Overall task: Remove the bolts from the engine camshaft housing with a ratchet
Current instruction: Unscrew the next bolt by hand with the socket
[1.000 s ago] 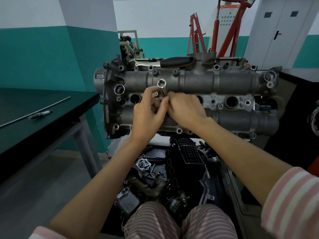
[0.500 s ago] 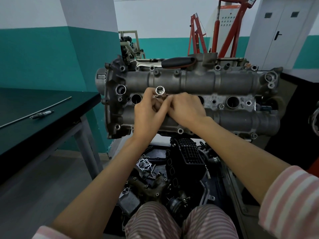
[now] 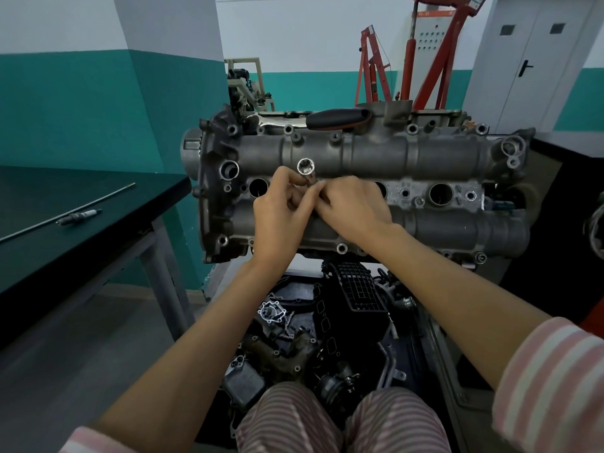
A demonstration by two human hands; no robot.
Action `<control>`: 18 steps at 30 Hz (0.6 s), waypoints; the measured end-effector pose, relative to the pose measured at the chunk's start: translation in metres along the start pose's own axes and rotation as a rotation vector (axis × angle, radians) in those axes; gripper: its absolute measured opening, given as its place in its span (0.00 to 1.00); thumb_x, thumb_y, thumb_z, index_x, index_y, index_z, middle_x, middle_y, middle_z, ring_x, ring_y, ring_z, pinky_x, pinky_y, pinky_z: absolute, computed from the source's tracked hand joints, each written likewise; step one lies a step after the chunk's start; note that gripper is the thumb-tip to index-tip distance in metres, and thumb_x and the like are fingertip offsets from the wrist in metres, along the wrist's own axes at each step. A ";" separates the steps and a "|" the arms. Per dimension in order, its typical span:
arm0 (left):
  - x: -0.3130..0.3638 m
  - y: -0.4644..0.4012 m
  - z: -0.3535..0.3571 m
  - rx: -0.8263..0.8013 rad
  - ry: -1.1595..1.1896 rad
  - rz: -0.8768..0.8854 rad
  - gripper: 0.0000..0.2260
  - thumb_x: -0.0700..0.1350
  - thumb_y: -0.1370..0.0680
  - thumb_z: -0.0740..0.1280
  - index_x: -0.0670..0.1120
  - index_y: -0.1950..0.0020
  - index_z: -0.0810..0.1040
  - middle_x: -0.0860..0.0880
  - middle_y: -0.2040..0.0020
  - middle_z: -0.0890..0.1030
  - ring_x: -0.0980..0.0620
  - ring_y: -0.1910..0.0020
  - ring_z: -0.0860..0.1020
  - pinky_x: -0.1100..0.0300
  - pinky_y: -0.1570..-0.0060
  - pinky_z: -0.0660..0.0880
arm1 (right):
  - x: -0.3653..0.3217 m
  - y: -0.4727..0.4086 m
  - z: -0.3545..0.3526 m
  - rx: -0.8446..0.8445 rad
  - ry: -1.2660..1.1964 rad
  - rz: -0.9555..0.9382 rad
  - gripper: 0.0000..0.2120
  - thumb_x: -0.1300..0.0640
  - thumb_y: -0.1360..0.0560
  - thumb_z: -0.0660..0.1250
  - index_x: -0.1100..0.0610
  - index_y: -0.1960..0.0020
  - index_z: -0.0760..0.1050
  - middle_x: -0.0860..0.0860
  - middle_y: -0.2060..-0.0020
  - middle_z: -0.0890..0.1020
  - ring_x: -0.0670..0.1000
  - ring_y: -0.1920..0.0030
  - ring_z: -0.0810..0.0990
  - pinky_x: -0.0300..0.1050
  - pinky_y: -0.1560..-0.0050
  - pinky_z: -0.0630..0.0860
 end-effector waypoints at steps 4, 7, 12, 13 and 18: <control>0.005 0.001 0.000 -0.036 -0.001 0.036 0.06 0.45 0.24 0.68 0.49 0.52 0.72 0.49 0.75 0.72 0.56 0.76 0.69 0.71 0.72 0.64 | -0.003 0.002 -0.002 0.038 0.037 -0.033 0.15 0.50 0.20 0.52 0.59 0.48 0.72 0.56 0.53 0.79 0.58 0.55 0.79 0.46 0.65 0.63; 0.006 0.002 -0.001 -0.044 -0.035 0.053 0.06 0.43 0.22 0.65 0.45 0.46 0.75 0.52 0.76 0.69 0.57 0.76 0.68 0.71 0.72 0.62 | -0.007 0.003 -0.006 0.064 -0.038 -0.046 0.12 0.52 0.20 0.53 0.61 0.47 0.66 0.57 0.50 0.76 0.59 0.57 0.79 0.47 0.68 0.63; 0.001 0.000 -0.001 0.002 -0.029 0.003 0.05 0.44 0.24 0.68 0.43 0.55 0.75 0.50 0.76 0.69 0.57 0.76 0.66 0.70 0.72 0.63 | -0.002 0.001 -0.001 0.041 0.003 -0.016 0.17 0.44 0.22 0.55 0.58 0.49 0.71 0.55 0.55 0.81 0.57 0.55 0.80 0.44 0.67 0.63; -0.001 -0.001 -0.001 0.019 -0.021 -0.021 0.07 0.45 0.25 0.69 0.42 0.57 0.74 0.49 0.76 0.69 0.57 0.76 0.66 0.71 0.72 0.63 | -0.001 0.000 0.001 0.016 0.028 -0.010 0.18 0.43 0.22 0.55 0.57 0.51 0.74 0.54 0.57 0.81 0.56 0.55 0.80 0.44 0.66 0.63; 0.002 0.001 0.001 -0.008 -0.028 -0.010 0.08 0.46 0.25 0.69 0.44 0.57 0.73 0.52 0.75 0.70 0.58 0.75 0.68 0.71 0.72 0.63 | 0.000 -0.001 0.003 -0.016 0.036 -0.006 0.17 0.48 0.20 0.53 0.58 0.50 0.76 0.56 0.54 0.81 0.58 0.53 0.79 0.45 0.64 0.63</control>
Point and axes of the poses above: each hand's wrist, its own y-axis away from the middle knuckle, its own z-axis out of the palm, x = y × z, the point moved 7 cm from there along -y, towards the middle knuckle
